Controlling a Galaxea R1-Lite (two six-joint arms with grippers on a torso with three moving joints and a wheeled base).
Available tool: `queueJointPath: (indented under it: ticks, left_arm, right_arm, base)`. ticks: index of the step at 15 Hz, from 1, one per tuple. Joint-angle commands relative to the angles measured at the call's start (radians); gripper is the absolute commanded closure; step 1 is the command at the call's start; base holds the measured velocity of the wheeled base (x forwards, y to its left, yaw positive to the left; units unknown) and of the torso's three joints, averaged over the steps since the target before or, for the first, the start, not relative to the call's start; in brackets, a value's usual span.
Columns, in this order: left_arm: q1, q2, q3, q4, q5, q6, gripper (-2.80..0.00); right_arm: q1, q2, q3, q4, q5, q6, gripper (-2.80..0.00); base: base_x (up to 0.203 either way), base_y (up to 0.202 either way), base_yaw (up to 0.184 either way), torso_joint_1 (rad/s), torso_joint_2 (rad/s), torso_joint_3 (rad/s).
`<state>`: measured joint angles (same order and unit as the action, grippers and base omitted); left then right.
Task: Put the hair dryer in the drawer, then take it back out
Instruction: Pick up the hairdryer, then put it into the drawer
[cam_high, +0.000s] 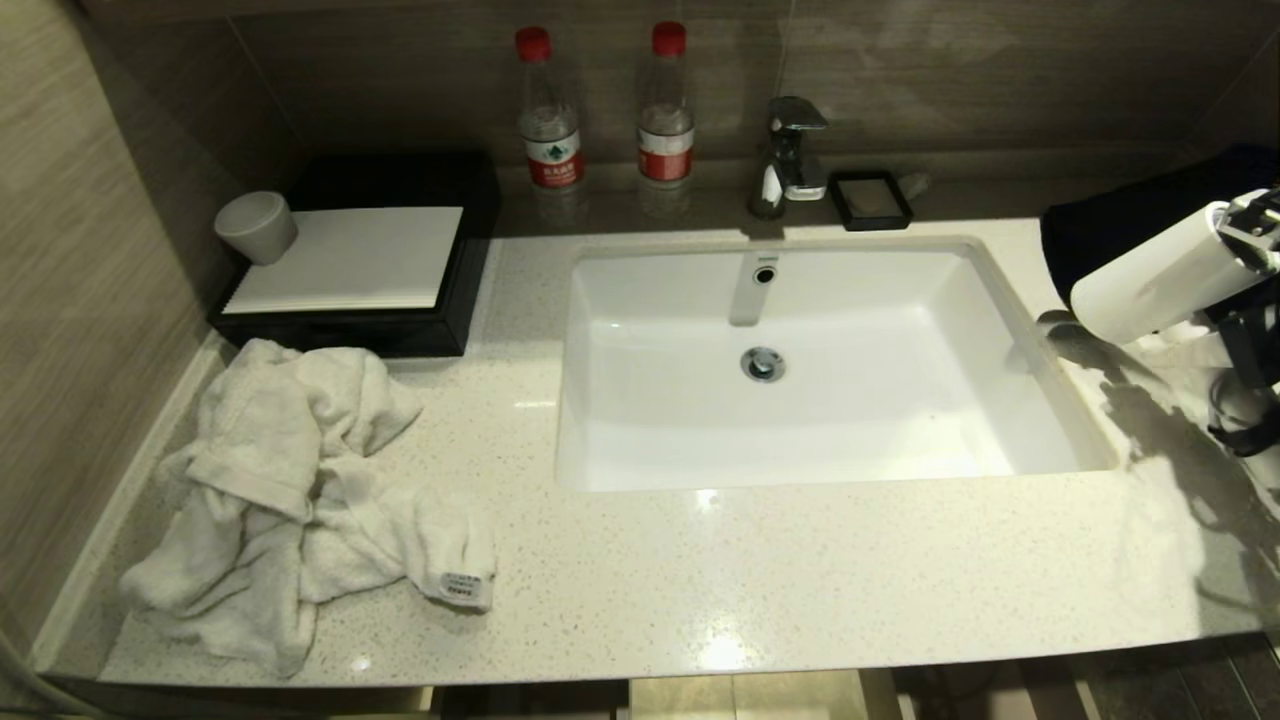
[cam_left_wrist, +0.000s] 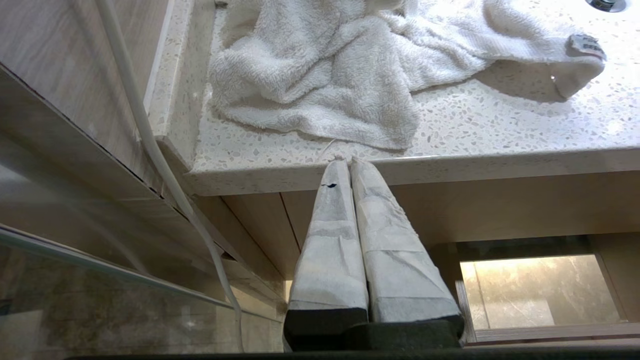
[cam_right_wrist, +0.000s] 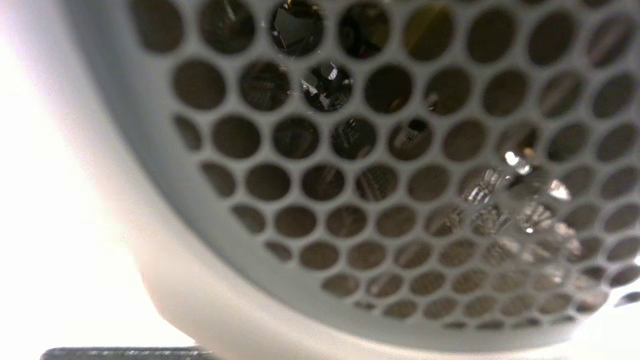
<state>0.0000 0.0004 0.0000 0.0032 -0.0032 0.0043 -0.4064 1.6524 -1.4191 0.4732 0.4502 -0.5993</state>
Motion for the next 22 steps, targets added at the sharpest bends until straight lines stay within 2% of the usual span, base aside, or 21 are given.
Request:
queueJointPath:
  ticks: [1, 5, 9, 13, 18, 22]
  left_arm:
    - [0.0, 0.001, 0.002, 0.0, 0.0, 0.0, 0.0]
    - [0.0, 0.001, 0.002, -0.002, 0.0, 0.0, 0.0]
    - [0.0, 0.001, 0.002, 0.0, 0.0, 0.0, 0.0]
    - [0.0, 0.0, 0.002, 0.0, 0.0, 0.0, 0.0]
    - [0.0, 0.001, 0.001, 0.0, 0.0, 0.0, 0.0]
    - [0.0, 0.001, 0.002, 0.0, 0.0, 0.0, 0.0]
  right_arm:
    - [0.001, -0.114, 0.016, 0.003, 0.001, 0.022, 0.0]
    - [0.006, -0.282, 0.13, 0.009, -0.01, 0.041, 0.0]
    - [0.013, -0.44, 0.292, 0.012, -0.066, 0.05, 0.0]
    - [0.037, -0.537, 0.372, 0.044, -0.071, 0.063, 0.0]
    - [0.049, -0.648, 0.436, 0.04, -0.071, 0.063, 0.0]
    - [0.052, -0.772, 0.536, 0.036, -0.072, 0.065, 0.0]
  base:
    - [0.0, 0.0, 0.0, 0.0, 0.0, 0.0]
    - [0.0, 0.0, 0.0, 0.0, 0.0, 0.0]
    - [0.0, 0.0, 0.0, 0.0, 0.0, 0.0]
    - [0.0, 0.0, 0.0, -0.002, 0.01, 0.005]
    - [0.0, 0.0, 0.0, -0.349, 0.36, 0.017]
    - [0.0, 0.0, 0.0, -0.409, 0.38, -0.015]
